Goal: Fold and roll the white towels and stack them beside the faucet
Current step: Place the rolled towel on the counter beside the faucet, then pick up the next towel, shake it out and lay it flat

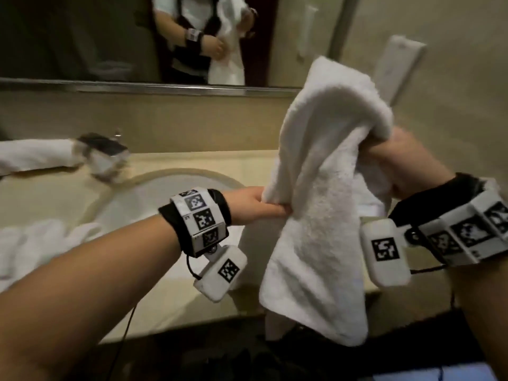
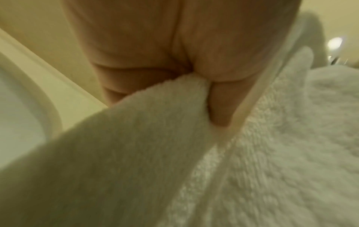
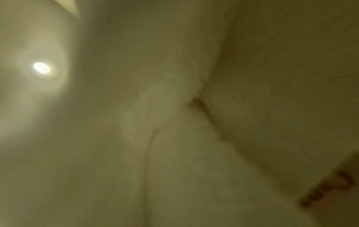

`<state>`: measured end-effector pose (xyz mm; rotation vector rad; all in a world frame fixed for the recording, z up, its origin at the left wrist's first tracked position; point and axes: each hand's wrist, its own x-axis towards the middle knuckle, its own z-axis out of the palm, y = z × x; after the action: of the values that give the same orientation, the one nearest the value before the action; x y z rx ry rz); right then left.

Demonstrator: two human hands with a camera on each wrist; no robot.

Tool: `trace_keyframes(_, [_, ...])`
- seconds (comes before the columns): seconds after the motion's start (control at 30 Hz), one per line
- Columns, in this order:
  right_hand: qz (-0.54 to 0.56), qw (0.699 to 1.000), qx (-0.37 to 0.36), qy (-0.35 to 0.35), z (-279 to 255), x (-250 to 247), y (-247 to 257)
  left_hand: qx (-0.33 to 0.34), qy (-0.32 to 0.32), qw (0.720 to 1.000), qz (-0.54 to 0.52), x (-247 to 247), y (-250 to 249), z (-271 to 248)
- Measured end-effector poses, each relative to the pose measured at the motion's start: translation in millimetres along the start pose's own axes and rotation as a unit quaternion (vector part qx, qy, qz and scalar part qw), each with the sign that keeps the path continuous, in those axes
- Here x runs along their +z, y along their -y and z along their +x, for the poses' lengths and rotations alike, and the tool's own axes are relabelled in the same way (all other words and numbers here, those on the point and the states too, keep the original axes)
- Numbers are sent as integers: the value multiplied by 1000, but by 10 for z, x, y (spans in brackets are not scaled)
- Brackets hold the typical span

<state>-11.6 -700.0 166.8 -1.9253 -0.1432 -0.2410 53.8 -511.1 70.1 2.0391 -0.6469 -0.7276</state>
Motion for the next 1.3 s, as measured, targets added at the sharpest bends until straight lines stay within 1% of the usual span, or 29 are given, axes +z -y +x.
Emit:
trace_keyframes(0.03, [-19,1000,18,-13,-34,-109,-160,-8,11,999,45,114,-28,158])
trace_keyframes(0.07, [-45,998,36,-14,-31,-144,-336,-17,4,995,101,168,-6,257])
trace_keyframes(0.13, [-128,988,90,-3,-12,-189,-783,-41,-36,982,178,259,82,457])
trace_keyframes(0.17, [-172,978,122,1,8,-182,-1008,-52,-70,976,200,275,139,515])
trace_keyframes(0.2, [-198,967,158,3,-3,-165,-1245,-49,-96,973,204,318,212,559])
trace_keyframes(0.23, [-206,960,187,4,-29,-129,-1433,-32,-104,974,198,362,277,581])
trace_keyframes(0.27, [-212,954,211,5,-68,-89,-1603,-8,-84,978,190,438,333,592])
trace_keyframes(0.33, [-221,940,260,-4,-155,-32,-1874,25,9,983,182,680,437,610])
trace_keyframes(0.37, [-225,929,292,-15,-203,-34,-1984,28,55,981,187,830,491,629])
trace_keyframes(0.43, [-226,915,331,-50,-272,-115,-2097,22,105,968,228,1072,574,700])
trace_keyframes(0.47, [-222,916,329,-61,-316,-171,-2138,17,115,958,262,1184,622,742])
trace_keyframes(0.53, [-237,924,295,-61,-417,-276,-2160,15,104,935,338,1355,671,804])
trace_keyframes(0.6, [-310,915,259,-20,-515,-313,-2141,22,89,924,372,1450,675,844])
trace_keyframes(0.67, [-370,899,233,24,-578,-297,-2165,17,111,926,361,1459,650,889])
trace_keyframes(0.7, [-383,896,223,32,-597,-275,-2176,16,126,928,351,1428,641,910])
trace_keyframes(0.73, [-388,895,217,30,-595,-249,-2186,18,134,930,341,1366,639,931])
trace_keyframes(0.8, [-386,897,216,24,-576,-201,-2216,18,126,935,332,1183,652,945])
trace_keyframes(0.9, [-363,908,200,58,-537,-88,-2247,-8,72,939,335,811,719,880])
trace_keyframes(0.93, [-376,904,192,68,-528,-50,-2254,-21,43,944,326,669,745,846])
trace_keyframes(1.0, [-427,881,186,82,-489,43,-2264,-53,-31,953,296,371,797,757])
trace_keyframes(1.03, [-446,873,183,78,-457,91,-2268,-74,-69,951,291,231,830,704])
trace_keyframes(1.07, [-455,869,184,66,-427,122,-2271,-97,-98,944,300,118,859,667])
trace_keyframes(1.13, [-452,870,192,42,-347,171,-2234,-141,-134,916,351,-21,902,571])
trace_keyframes(1.17, [-447,873,192,33,-318,171,-2204,-144,-148,908,364,-24,892,531])
trace_keyframes(1.2, [-439,879,184,23,-283,168,-2153,-124,-160,913,355,2,859,494])
trace_keyframes(1.23, [-433,886,166,9,-252,146,-2080,-78,-161,928,327,75,792,475])
trace_keyframes(1.3, [-425,899,102,-15,-183,113,-1870,10,-134,960,245,314,579,457])
